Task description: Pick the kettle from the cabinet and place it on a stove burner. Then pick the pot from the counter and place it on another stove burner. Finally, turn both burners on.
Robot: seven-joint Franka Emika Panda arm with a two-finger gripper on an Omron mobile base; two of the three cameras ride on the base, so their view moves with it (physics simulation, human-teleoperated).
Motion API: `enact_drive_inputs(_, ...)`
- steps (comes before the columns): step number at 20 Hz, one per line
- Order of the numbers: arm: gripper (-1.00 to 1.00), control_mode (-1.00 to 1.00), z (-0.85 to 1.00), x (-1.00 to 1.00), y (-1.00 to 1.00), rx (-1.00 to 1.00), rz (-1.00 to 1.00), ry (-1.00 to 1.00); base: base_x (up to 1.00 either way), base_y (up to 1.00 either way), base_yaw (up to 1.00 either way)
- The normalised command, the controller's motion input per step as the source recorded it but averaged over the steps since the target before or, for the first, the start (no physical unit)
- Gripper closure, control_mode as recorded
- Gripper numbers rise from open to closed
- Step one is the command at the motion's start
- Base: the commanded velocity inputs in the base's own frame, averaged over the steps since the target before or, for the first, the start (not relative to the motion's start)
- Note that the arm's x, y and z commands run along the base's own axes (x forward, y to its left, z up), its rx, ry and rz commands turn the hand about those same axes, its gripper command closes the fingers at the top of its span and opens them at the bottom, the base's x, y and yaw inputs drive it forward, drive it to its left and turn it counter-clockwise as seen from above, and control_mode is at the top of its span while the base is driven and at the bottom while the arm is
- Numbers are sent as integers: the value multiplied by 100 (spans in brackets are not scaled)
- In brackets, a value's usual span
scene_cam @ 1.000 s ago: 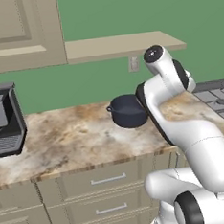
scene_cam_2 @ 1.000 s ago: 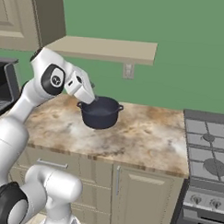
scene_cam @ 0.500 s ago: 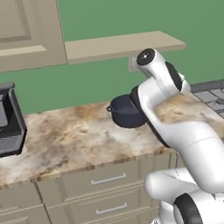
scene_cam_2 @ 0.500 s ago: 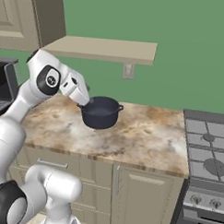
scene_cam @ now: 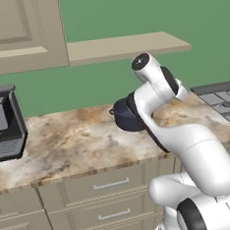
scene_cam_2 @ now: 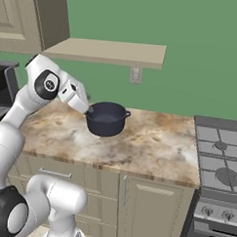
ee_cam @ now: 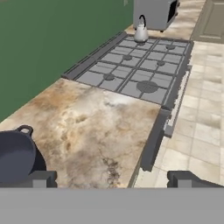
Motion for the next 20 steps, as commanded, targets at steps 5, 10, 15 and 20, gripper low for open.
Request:
enact_drive_inputs(5, -100, -100, -31, 11, 12, 3, 0, 3, 0, 0, 0)
enact_drive_inputs(10, -100, -100, -32, 5, 2, 6, 2, 0, 0, 0, 0)
enact_drive_inputs(15, -100, -100, -29, 5, 4, 6, 1, 0, 0, 0, 0)
enact_drive_inputs(20, -100, -100, -31, 8, 5, 4, 0, 2, 0, 0, 0)
